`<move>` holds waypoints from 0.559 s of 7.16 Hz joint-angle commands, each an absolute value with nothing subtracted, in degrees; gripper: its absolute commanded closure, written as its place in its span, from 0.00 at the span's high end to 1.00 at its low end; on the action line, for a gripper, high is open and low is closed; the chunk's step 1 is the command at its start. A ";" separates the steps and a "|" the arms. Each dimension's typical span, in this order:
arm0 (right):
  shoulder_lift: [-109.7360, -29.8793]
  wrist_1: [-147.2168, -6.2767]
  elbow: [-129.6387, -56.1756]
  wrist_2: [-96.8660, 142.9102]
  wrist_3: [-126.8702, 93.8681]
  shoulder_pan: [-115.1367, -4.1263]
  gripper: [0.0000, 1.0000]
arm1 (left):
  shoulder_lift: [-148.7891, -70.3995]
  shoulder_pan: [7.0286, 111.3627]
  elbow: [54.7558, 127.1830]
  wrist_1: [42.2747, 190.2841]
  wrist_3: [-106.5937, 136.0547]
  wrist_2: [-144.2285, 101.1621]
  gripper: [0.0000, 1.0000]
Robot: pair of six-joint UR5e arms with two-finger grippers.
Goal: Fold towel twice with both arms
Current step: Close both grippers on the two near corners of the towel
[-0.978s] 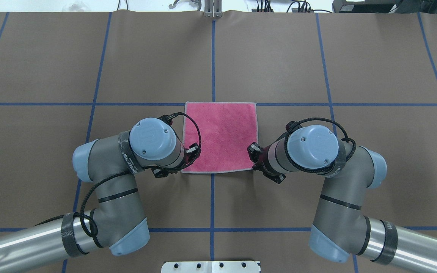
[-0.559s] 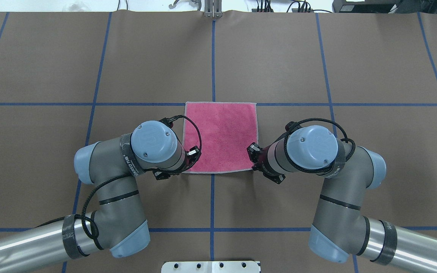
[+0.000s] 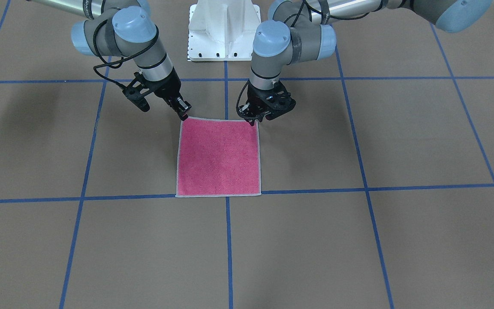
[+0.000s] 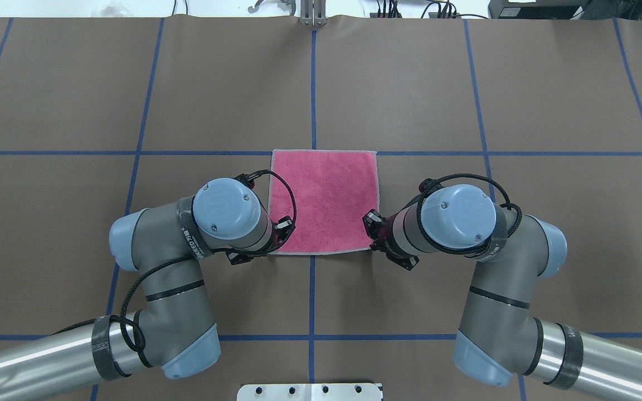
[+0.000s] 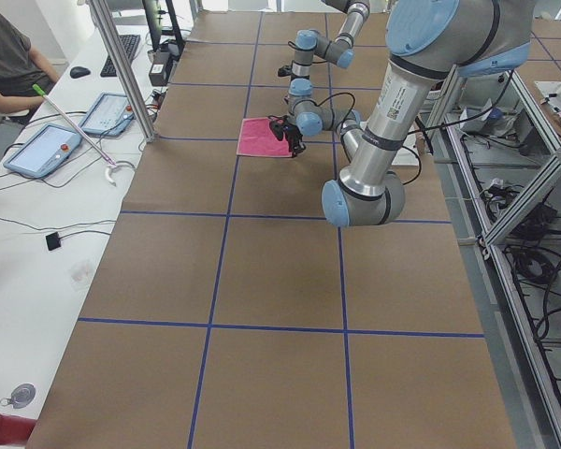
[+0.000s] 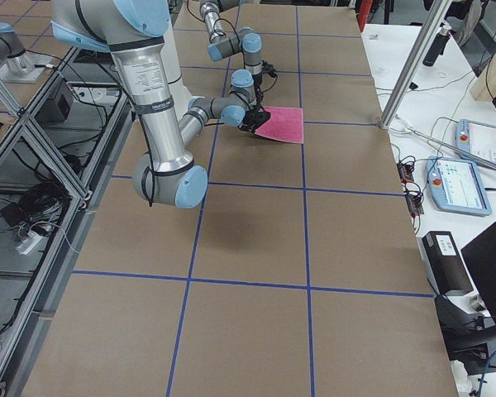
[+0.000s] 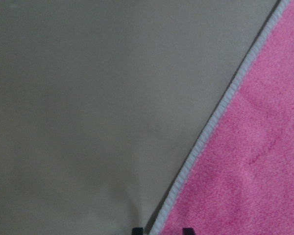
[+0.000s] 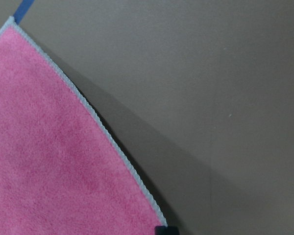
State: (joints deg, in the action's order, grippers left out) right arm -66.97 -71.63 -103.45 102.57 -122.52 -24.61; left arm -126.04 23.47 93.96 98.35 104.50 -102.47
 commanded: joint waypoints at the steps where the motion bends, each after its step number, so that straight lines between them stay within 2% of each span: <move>1: -66.97 -71.63 -103.36 102.57 -122.52 -24.70 0.00 | -125.95 23.47 93.87 98.35 104.50 -102.48 0.38; 4: -66.97 -71.72 -103.36 102.57 -122.52 -24.61 0.00 | -125.95 23.47 93.60 98.35 104.68 -102.66 0.38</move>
